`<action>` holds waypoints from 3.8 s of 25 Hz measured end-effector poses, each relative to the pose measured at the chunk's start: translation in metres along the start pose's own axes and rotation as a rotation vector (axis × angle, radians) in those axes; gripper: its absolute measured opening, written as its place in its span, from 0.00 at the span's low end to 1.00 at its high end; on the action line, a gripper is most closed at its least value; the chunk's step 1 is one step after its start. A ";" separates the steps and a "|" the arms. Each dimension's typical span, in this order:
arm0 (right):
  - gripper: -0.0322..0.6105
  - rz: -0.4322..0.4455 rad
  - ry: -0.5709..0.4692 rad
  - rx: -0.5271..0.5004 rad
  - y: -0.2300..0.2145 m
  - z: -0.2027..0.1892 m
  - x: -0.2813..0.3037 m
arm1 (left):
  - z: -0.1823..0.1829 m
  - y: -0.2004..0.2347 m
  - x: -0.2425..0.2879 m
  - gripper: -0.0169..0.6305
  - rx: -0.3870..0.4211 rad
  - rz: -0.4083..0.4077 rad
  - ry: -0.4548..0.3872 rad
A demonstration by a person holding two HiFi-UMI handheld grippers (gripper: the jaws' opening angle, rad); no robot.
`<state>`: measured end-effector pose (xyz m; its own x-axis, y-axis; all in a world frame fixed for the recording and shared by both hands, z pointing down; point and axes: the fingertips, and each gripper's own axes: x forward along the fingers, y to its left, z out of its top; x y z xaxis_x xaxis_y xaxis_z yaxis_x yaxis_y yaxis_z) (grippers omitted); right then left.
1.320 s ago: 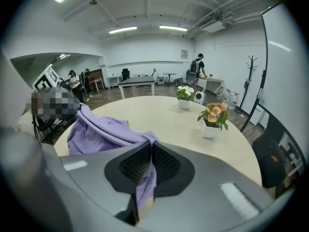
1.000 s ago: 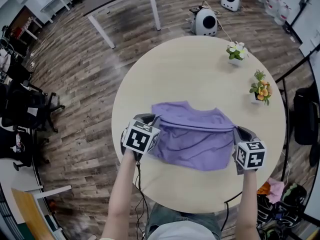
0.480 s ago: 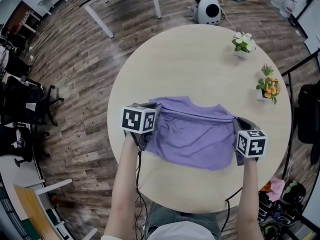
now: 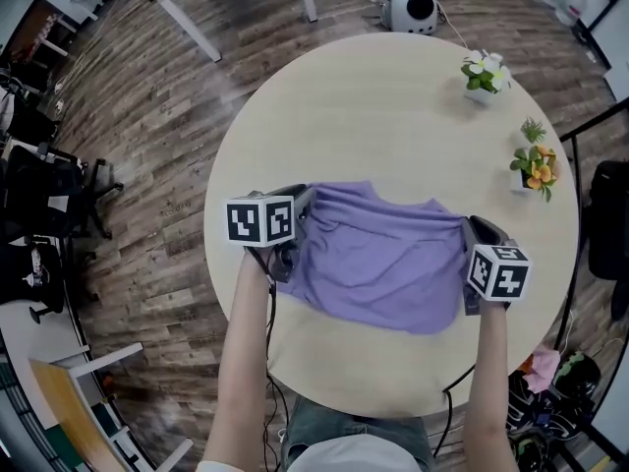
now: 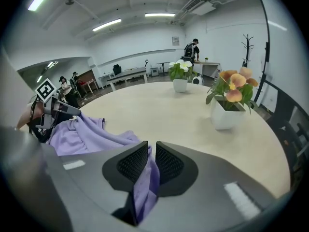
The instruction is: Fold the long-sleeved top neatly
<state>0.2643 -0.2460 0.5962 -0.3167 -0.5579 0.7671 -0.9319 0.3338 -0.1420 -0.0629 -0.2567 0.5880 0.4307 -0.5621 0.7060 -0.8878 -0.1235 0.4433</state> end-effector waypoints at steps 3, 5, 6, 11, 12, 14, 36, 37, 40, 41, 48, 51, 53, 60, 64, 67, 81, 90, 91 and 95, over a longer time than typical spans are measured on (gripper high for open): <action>0.19 -0.019 -0.016 0.005 -0.006 0.005 -0.002 | 0.006 0.003 -0.001 0.33 -0.002 0.020 -0.018; 0.19 -0.027 -0.026 0.006 -0.009 0.008 -0.007 | 0.012 0.004 -0.006 0.33 -0.005 0.033 -0.039; 0.19 -0.030 -0.031 0.004 -0.011 0.009 -0.010 | 0.014 0.005 -0.010 0.33 -0.005 0.038 -0.048; 0.19 -0.057 -0.060 -0.013 -0.013 0.018 -0.029 | 0.029 0.002 -0.031 0.33 0.028 0.059 -0.089; 0.19 -0.063 -0.066 -0.016 -0.013 0.019 -0.033 | 0.032 0.001 -0.036 0.33 0.043 0.064 -0.098; 0.19 -0.071 -0.077 -0.019 -0.012 0.021 -0.041 | 0.035 -0.006 -0.044 0.33 0.067 0.060 -0.112; 0.20 -0.163 -0.210 0.017 0.005 0.014 -0.140 | -0.007 -0.157 -0.123 0.33 0.229 -0.124 -0.234; 0.21 -0.167 -0.212 0.021 0.005 0.012 -0.143 | -0.011 -0.164 -0.125 0.33 0.246 -0.133 -0.231; 0.21 -0.172 -0.219 0.030 0.007 0.005 -0.150 | -0.024 -0.185 -0.129 0.33 0.302 -0.146 -0.220; 0.21 -0.174 -0.221 0.032 0.008 0.002 -0.153 | -0.029 -0.192 -0.129 0.33 0.321 -0.150 -0.215; 0.26 -0.191 -0.222 0.049 0.006 -0.016 -0.164 | -0.057 -0.232 -0.127 0.34 0.381 -0.176 -0.207; 0.29 -0.199 -0.216 0.056 0.001 -0.022 -0.167 | -0.076 -0.246 -0.121 0.34 0.394 -0.178 -0.196; 0.31 -0.201 -0.212 0.062 -0.003 -0.026 -0.168 | -0.089 -0.255 -0.116 0.36 0.400 -0.181 -0.183; 0.37 -0.180 -0.214 0.055 -0.009 -0.029 -0.162 | -0.127 -0.280 -0.093 0.36 0.443 -0.191 -0.120; 0.41 -0.142 -0.224 0.039 -0.008 -0.029 -0.151 | -0.148 -0.290 -0.080 0.38 0.477 -0.210 -0.068; 0.43 -0.117 -0.219 0.018 -0.008 -0.028 -0.141 | -0.163 -0.298 -0.069 0.38 0.512 -0.221 -0.036; 0.44 -0.021 -0.123 -0.048 -0.010 -0.035 -0.078 | -0.226 -0.330 -0.015 0.38 0.639 -0.271 0.128; 0.45 0.051 -0.072 -0.062 -0.004 -0.040 -0.048 | -0.252 -0.318 0.018 0.43 0.638 -0.205 0.231; 0.45 0.060 -0.064 -0.064 -0.002 -0.042 -0.045 | -0.255 -0.316 0.020 0.43 0.640 -0.200 0.242; 0.47 0.087 -0.026 -0.073 0.004 -0.050 -0.032 | -0.263 -0.313 0.030 0.45 0.675 -0.177 0.270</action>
<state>0.2798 -0.1890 0.6022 -0.4011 -0.5433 0.7375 -0.8857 0.4355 -0.1609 0.2707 -0.0197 0.6150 0.5240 -0.2778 0.8052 -0.6705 -0.7175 0.1888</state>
